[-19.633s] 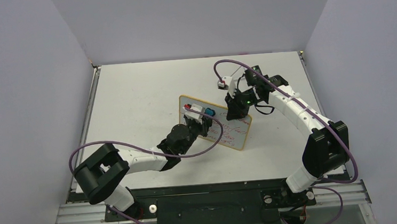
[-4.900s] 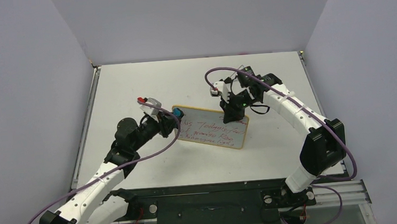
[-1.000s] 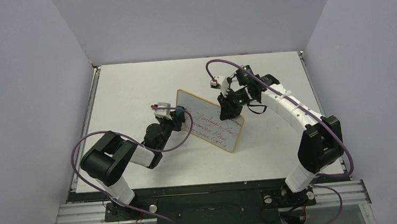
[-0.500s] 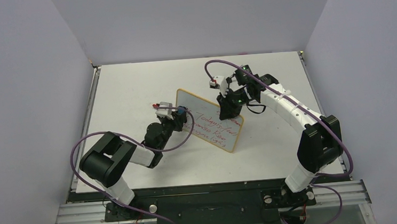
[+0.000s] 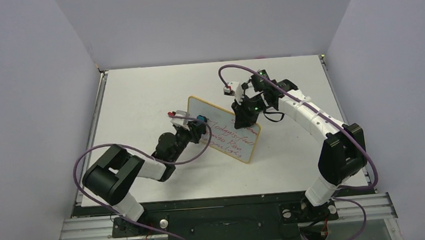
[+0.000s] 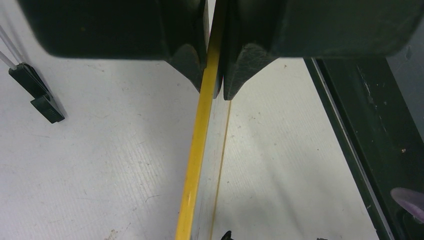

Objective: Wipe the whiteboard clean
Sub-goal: Erase the whiteboard at the center of the board.

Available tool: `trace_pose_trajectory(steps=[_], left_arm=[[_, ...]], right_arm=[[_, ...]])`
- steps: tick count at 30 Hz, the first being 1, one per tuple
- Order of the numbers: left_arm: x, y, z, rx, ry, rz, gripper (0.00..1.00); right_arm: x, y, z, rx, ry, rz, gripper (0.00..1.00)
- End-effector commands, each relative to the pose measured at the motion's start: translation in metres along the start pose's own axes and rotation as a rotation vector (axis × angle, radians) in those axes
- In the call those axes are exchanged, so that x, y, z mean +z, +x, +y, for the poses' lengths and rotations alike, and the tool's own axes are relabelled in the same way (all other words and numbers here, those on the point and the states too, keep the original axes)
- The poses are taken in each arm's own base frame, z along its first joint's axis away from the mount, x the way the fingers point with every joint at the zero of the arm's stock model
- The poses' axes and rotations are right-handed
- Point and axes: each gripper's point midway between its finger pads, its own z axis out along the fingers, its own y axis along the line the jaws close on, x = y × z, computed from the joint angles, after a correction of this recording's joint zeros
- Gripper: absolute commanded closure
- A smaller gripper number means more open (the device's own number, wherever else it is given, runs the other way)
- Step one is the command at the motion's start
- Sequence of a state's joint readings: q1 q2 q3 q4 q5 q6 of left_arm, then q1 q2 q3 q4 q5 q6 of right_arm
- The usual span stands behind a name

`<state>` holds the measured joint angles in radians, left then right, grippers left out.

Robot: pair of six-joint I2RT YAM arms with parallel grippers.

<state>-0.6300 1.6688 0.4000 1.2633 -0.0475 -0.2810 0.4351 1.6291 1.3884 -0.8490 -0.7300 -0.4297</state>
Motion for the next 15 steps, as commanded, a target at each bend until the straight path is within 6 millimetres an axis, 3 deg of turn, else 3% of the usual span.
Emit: trace_pose_trajectory(steps=[1,3,6,10,15], left_arm=[[0.018,-0.072,-0.011,-0.001,0.04,-0.15,1.0],[0.019,-0.083,0.006,-0.005,-0.014,-0.167,1.0],[0.018,-0.082,0.026,-0.021,-0.077,-0.155,1.0],[0.012,-0.053,0.047,-0.057,-0.123,-0.084,1.0],[0.005,-0.02,0.046,-0.111,-0.098,-0.024,1.0]], right_arm=[[0.022,0.039,0.021,-0.056,-0.106,0.152,1.0],[0.022,0.039,0.021,-0.055,-0.107,0.153,1.0],[0.022,0.039,0.021,-0.055,-0.107,0.152,1.0],[0.022,0.039,0.021,-0.056,-0.106,0.152,1.0],[0.022,0.039,0.021,-0.055,-0.105,0.153,1.0]])
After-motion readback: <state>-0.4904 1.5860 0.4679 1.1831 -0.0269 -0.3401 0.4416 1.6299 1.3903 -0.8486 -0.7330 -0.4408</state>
